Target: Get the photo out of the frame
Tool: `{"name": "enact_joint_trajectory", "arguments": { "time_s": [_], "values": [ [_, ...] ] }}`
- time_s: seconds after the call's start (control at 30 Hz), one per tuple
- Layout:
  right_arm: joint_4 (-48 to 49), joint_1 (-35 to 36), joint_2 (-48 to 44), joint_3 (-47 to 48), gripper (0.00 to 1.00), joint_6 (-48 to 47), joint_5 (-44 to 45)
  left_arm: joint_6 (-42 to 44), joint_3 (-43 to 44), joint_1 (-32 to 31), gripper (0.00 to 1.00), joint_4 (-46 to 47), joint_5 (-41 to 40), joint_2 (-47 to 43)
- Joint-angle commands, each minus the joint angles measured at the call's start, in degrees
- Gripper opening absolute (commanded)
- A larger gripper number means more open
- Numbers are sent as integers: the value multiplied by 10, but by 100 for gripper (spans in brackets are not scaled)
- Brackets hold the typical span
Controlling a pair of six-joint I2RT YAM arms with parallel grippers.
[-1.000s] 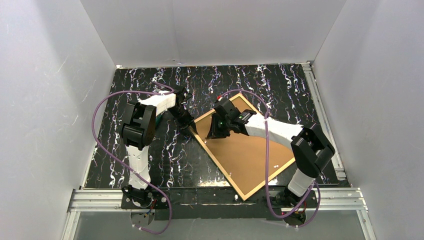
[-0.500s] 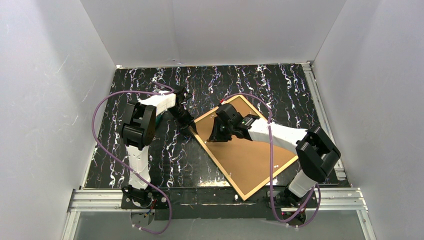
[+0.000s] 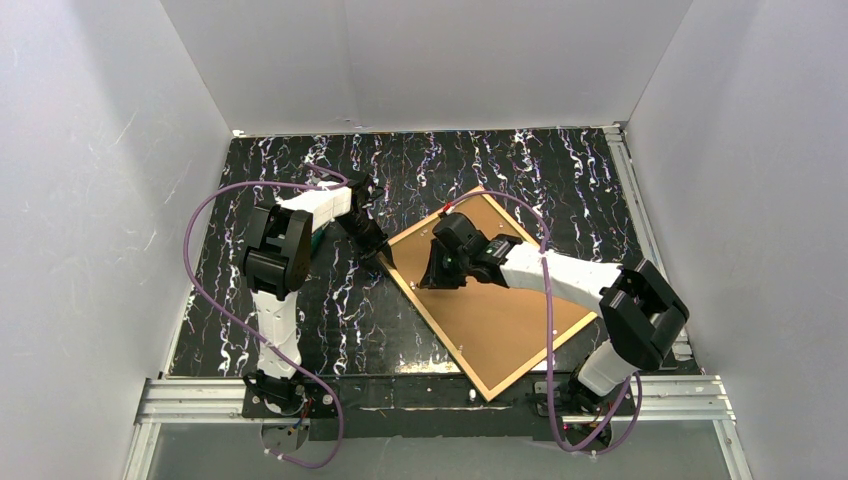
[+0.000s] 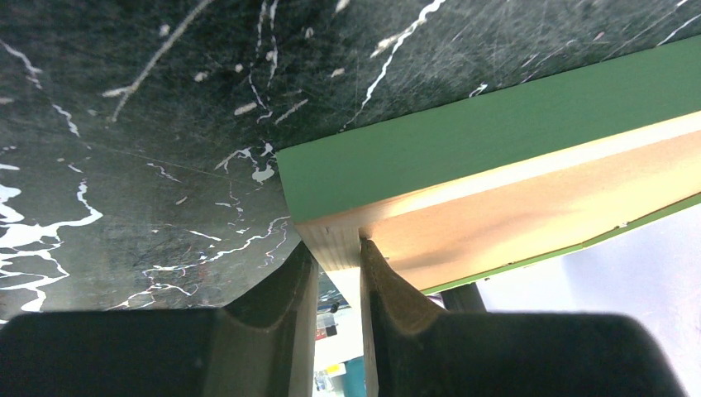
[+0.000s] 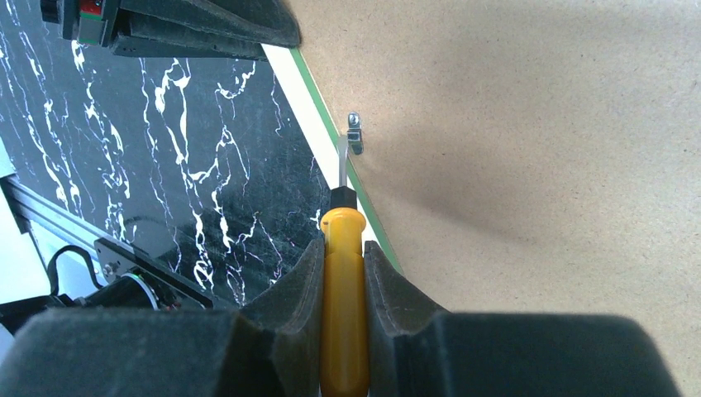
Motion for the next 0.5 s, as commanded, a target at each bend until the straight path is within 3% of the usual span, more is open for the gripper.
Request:
{"name": "enact_joint_trajectory", "arguments": {
  "time_s": [0.0, 0.23, 0.47],
  "values": [
    [-100, 6, -10, -7, 1, -7, 56, 15, -9, -2, 0, -52, 0, 24],
    [-120, 6, -52, -6, 1, -28, 83, 16, -8, -2, 0, -53, 0, 26],
    [-85, 9, -197, -66, 1, -46, 39, 19, 2, -2, 1, -64, -3, 31]
  ]
}}
